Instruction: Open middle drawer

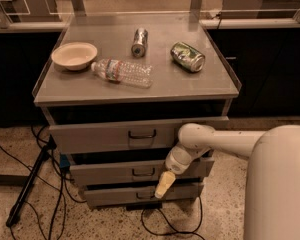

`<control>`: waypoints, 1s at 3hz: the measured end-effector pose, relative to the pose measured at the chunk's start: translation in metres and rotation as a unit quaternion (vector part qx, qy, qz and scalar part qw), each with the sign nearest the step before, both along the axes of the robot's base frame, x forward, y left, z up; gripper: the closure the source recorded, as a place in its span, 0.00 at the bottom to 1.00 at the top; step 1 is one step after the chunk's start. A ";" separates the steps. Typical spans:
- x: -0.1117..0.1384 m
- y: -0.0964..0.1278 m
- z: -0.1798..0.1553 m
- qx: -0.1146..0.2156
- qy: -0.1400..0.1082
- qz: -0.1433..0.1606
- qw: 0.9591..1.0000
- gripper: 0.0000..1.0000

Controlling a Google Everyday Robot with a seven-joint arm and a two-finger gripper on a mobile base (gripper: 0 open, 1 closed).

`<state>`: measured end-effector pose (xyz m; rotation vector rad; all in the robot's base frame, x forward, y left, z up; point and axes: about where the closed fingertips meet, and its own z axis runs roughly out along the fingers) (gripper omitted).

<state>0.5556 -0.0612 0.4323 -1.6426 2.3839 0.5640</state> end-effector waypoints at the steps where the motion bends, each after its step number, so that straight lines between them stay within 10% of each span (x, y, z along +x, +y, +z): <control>1: -0.013 -0.007 0.004 -0.001 0.016 0.003 1.000 0.00; 3: -0.094 -0.056 0.061 0.032 0.066 -0.027 0.997 0.00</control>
Offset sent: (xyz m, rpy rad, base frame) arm -0.1116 -0.0607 0.0719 0.0830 0.1701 -0.0253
